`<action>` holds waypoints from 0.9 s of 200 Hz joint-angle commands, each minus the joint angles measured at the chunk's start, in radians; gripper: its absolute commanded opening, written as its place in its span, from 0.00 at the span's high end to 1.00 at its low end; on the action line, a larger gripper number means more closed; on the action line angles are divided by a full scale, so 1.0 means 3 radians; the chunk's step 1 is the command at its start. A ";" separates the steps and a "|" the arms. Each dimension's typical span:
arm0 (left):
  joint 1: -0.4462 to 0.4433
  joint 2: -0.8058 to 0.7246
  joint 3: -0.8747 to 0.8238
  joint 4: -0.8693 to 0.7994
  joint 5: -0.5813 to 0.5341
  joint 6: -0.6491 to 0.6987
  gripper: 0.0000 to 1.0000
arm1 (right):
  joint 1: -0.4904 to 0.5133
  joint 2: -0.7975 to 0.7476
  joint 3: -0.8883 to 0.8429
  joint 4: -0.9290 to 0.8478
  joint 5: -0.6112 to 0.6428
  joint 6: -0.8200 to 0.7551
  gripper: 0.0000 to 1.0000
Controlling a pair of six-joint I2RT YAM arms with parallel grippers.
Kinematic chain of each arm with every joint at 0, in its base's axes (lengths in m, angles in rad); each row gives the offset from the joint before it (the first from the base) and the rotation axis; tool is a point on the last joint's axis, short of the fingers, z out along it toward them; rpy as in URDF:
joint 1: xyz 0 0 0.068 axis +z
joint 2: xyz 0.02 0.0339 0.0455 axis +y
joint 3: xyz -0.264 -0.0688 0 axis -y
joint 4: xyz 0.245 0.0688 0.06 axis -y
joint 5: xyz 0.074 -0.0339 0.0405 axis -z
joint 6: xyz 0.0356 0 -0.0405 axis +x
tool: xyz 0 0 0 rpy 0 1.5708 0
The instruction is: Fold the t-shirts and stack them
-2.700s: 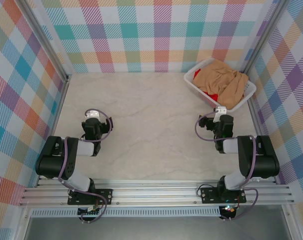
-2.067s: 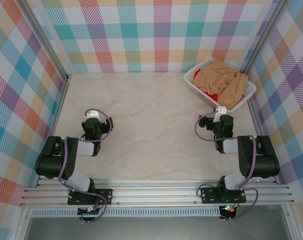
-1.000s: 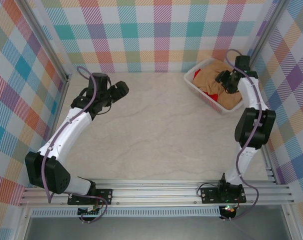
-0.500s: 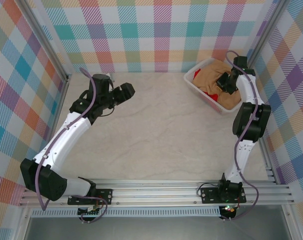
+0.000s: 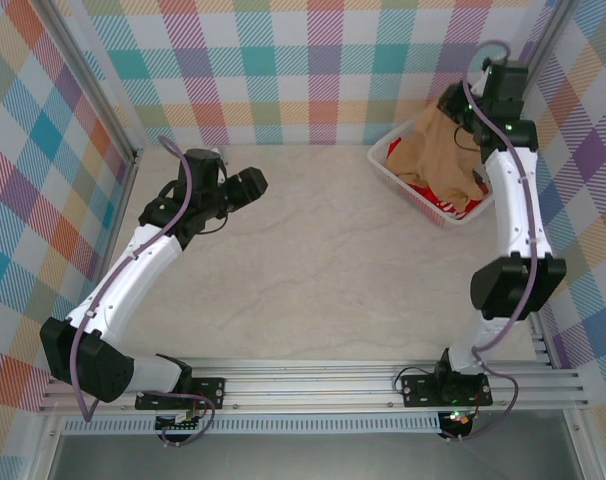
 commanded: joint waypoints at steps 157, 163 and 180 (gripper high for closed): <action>-0.0038 -0.0877 -0.0119 -0.1187 -0.1856 -0.0347 0.25 | 0.2203 0.0379 -0.0940 0.0266 -0.0728 0.0388 0.56; -0.0038 -0.0854 -0.0177 -0.1159 -0.1719 -0.0346 0.25 | 0.2169 0.0322 -0.1029 0.0187 -0.0604 0.0368 0.47; -0.0038 -0.0731 -0.0285 -0.1133 -0.1298 -0.0368 0.25 | 0.1880 0.0133 -0.1399 0.0166 -0.0410 0.0437 0.36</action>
